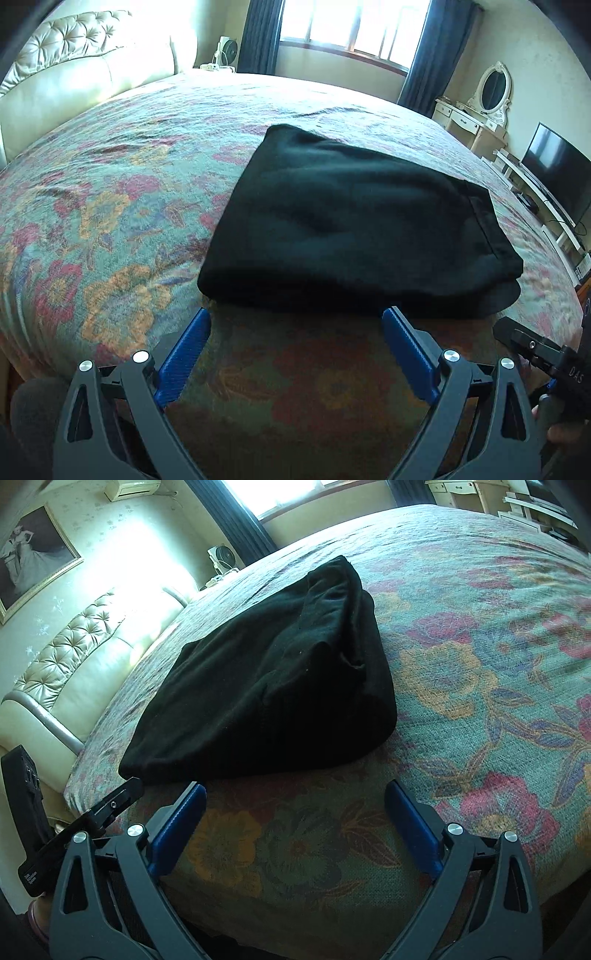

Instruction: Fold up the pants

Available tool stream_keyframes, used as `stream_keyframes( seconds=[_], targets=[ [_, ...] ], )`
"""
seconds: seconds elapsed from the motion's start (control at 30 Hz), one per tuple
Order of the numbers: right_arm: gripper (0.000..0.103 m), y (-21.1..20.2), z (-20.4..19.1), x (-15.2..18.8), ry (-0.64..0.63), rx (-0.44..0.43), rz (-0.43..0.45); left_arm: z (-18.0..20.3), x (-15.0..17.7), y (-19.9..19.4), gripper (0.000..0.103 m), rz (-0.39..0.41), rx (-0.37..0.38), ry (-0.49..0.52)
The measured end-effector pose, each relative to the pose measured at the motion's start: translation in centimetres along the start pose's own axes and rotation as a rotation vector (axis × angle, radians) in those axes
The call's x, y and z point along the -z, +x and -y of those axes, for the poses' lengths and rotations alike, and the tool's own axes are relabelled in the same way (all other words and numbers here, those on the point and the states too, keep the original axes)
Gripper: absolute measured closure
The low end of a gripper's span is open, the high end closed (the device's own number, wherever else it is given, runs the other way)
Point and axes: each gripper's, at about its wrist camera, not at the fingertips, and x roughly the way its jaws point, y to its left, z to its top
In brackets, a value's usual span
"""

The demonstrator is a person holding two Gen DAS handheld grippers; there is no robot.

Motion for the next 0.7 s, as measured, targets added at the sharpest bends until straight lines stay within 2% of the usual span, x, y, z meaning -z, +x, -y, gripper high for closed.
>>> stream_keyframes(
  seconds=[0.17, 0.3, 0.4, 0.57, 0.7],
  targets=[
    [0.006, -0.7, -1.3, 0.7, -0.068, 0.049, 0.017, 2.0, 0.7, -0.6, 0.010, -0.008, -0.017, 0.071],
    [0.006, -1.7, -2.4, 0.7, -0.128, 0.070, 0.057, 2.9, 0.1, -2.2, 0.010, 0.085, -0.070, 0.134],
    [0.006, -2.2, -3.3, 0.7, -0.167, 0.071, 0.079, 2.9, -0.3, -3.2, 0.010, 0.133, -0.100, 0.137],
    [0.006, -2.4, -4.1, 0.5, -0.179, 0.060, 0.086, 2.1, -1.1, -3.3, 0.010, 0.131, -0.113, 0.082],
    [0.006, -2.5, -4.2, 0.5, -0.177, 0.057, 0.085, 2.1, -1.0, -2.9, 0.010, 0.102, -0.108, 0.093]
  ],
)
